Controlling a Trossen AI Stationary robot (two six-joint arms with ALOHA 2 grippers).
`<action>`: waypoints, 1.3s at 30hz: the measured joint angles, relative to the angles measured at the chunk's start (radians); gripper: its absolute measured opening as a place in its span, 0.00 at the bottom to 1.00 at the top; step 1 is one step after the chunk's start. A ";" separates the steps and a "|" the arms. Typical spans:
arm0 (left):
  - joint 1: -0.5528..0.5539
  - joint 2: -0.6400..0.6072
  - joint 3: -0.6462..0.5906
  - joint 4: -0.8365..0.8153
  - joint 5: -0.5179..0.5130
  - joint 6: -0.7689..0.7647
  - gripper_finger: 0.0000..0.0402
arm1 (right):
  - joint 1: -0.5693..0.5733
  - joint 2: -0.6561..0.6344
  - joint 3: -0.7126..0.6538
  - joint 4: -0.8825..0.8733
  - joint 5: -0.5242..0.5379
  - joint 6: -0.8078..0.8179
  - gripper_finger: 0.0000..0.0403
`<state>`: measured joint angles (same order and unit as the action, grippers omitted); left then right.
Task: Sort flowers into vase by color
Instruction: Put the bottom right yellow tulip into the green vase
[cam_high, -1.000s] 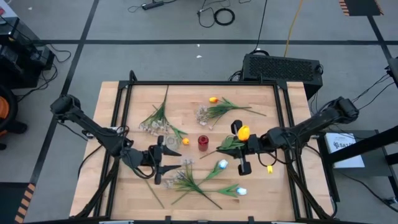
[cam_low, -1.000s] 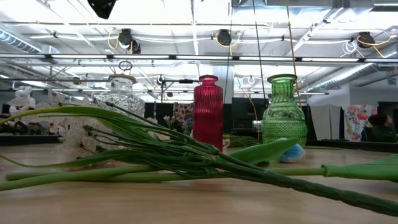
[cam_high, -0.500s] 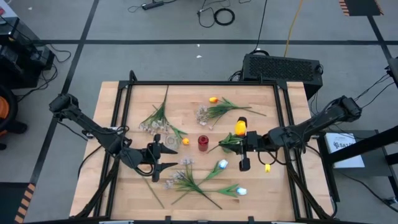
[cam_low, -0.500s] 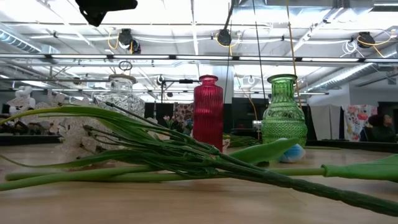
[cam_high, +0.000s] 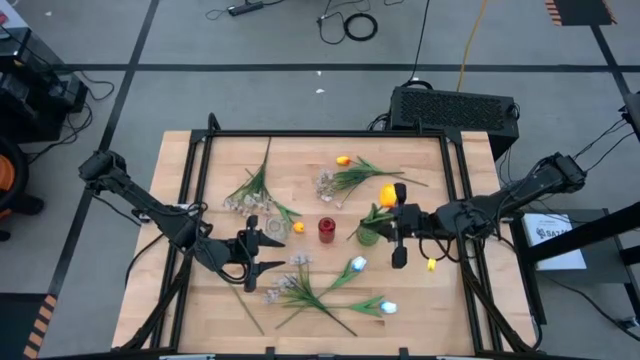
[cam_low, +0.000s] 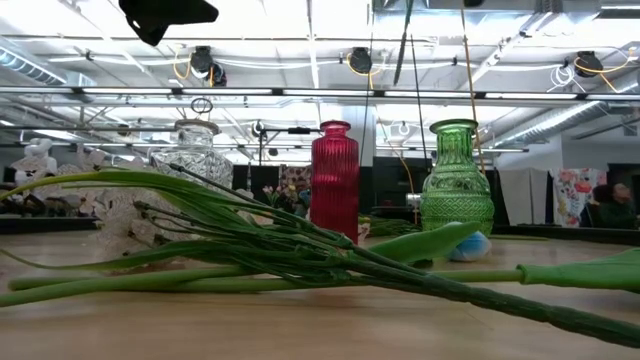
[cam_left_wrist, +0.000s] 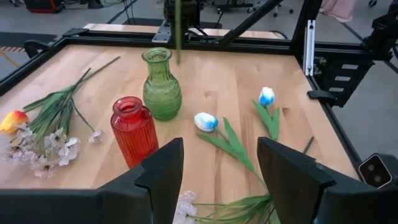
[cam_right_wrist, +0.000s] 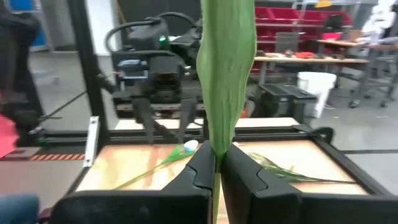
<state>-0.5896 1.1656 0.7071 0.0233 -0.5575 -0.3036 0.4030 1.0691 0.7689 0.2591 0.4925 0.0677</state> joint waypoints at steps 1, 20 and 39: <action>0.000 0.000 0.000 -0.002 0.000 0.006 0.53 | 0.000 0.000 0.000 0.001 0.021 0.000 0.02; 0.066 0.000 0.000 -0.019 -0.001 0.108 0.53 | -0.025 -0.040 0.000 0.029 0.067 -0.054 0.02; 0.135 0.001 0.001 0.123 -0.002 0.260 0.53 | -0.033 -0.317 0.000 -0.134 0.058 -0.180 0.02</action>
<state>-0.4551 1.1664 0.7082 0.1464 -0.5594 -0.0440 0.3702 0.7525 0.7692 0.1250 0.5507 -0.1127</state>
